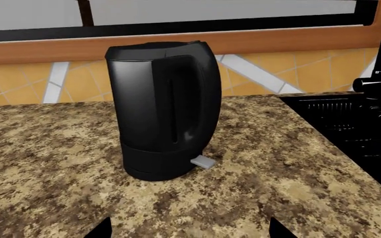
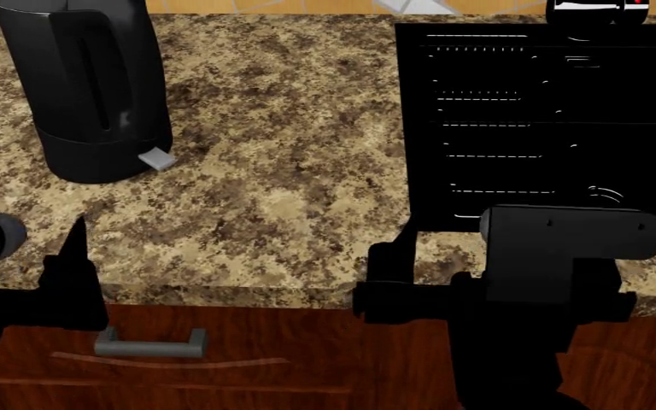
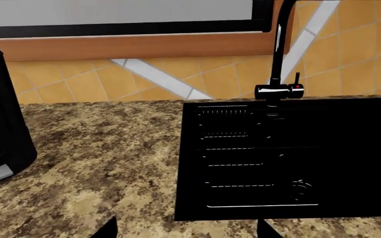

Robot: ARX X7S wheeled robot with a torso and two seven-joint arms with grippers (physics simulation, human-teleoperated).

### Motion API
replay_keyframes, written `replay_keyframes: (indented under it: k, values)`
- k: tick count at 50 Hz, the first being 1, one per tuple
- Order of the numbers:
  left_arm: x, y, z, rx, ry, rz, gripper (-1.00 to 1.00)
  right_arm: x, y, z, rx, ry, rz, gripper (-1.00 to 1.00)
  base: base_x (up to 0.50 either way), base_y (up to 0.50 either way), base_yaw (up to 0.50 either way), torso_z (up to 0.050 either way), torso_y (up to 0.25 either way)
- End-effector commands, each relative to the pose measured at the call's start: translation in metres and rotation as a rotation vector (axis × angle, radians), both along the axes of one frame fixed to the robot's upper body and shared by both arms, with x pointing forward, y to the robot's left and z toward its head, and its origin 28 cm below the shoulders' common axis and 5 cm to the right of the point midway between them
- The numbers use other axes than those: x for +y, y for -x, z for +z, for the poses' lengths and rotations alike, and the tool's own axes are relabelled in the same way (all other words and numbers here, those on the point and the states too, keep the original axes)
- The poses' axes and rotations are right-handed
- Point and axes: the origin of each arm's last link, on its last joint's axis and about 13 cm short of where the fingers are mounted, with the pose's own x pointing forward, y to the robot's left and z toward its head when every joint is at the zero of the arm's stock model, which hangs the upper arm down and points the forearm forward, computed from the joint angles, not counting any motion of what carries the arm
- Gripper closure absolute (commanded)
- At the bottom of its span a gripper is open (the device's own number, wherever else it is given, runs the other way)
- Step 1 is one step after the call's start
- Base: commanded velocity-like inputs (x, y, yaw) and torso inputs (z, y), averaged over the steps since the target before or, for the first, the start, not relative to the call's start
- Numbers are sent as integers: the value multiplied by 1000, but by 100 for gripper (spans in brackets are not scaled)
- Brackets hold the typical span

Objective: Press the button to open the lid of the electric kettle.

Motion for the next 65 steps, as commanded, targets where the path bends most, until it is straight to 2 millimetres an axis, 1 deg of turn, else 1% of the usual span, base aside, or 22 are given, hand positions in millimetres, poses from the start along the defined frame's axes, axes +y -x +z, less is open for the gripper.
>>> replay_keyframes:
  k: [1, 4, 7, 13, 16, 19, 21, 23, 28, 36, 38, 40, 42, 47, 50, 52, 57, 60, 61, 62, 64, 65]
  values:
    - [4, -5, 11, 5, 10, 21, -100, -5, -8, -3, 1, 26, 3, -100, 0, 0, 0, 0, 0]
    - [3, -4, 18, -9, 3, 17, -100, -6, -6, -2, -15, 45, -2, -100, 120, 0, 0, 0, 0]
    - [2, -2, 15, -7, -8, 10, -100, -7, -5, -5, -16, 54, -4, -100, 285, 0, 0, 0, 0]
    - [-1, 2, 19, -25, -14, -2, -100, -6, -3, -10, -10, 53, 3, -100, 350, 0, 0, 0, 0]
    - [-2, 3, 24, -30, -7, -9, -100, -5, -3, -13, -2, 50, 7, -100, 380, 0, 0, 0, 0]
    - [-3, 5, 23, -33, -8, -11, -100, -3, -4, -15, 0, 54, 15, -100, 380, 0, 0, 0, 0]
    - [-4, 8, 25, -34, -4, -11, -100, -3, -4, -16, 2, 54, 15, -100, 381, 0, 0, 0, 0]
    - [-3, 11, 22, -38, -2, -7, -100, -3, -3, -15, -1, 58, 14, -100, 381, 0, 0, 0, 0]
    - [-3, 22, 24, -53, -17, -1, -100, -2, 3, -14, -6, 65, 15, -100, 379, 0, 0, 0, 0]
    - [-7, 32, 28, -83, -38, -8, -100, 0, 5, -12, -14, 81, 26, -100, 380, 0, 0, 0, 0]
    - [-5, 34, 33, -90, -36, 44, -100, 1, 6, -10, -18, 85, 25, -100, 381, 0, 0, 0, 0]
    - [-10, 42, 35, -88, -30, -17, -100, 1, 8, -6, -24, 84, 22, -100, 381, 0, 0, 0, 0]
    - [-11, 47, 36, -89, -28, -23, -100, 1, 9, -5, -27, 80, 18, -100, 195, 0, 0, 0, 0]
    - [-17, 63, 62, -138, -49, -57, -100, 2, 9, -8, -24, 76, 21, -100, 0, 0, 0, 0, 3]
    - [-18, 63, 73, -143, -66, -71, -100, 2, 9, -8, -22, 80, 24, -100, 0, 0, 0, 0, 0]
    - [-17, 59, 81, -151, -70, -55, -100, 2, 10, -7, -20, 81, 25, -100, 0, 0, 0, 0, 0]
    - [-14, 61, 107, -182, -75, -36, -100, 2, 11, -9, -16, 83, 26, -100, 0, 0, 0, 0, 0]
    - [-14, 56, 117, -158, -75, -48, -100, 2, 11, -11, -12, 80, 28, -100, 0, 0, 0, 0, 0]
    - [-13, 51, 119, -132, -81, -65, -100, 3, 11, -12, -8, 82, 31, -100, 0, 0, 0, 0, 0]
    - [-13, 49, 121, -123, -58, -81, -100, 3, 11, -12, -5, 84, 31, -100, 0, 0, 0, 0, 0]
    - [-8, 37, 124, -82, -26, -100, -100, 3, 11, -13, -3, 81, 31, -100, 0, 0, 0, 0, 0]
    - [-4, 29, 125, -57, -17, -79, -100, 3, 11, -14, -1, 78, 32, -100, 0, 0, 0, 0, 0]
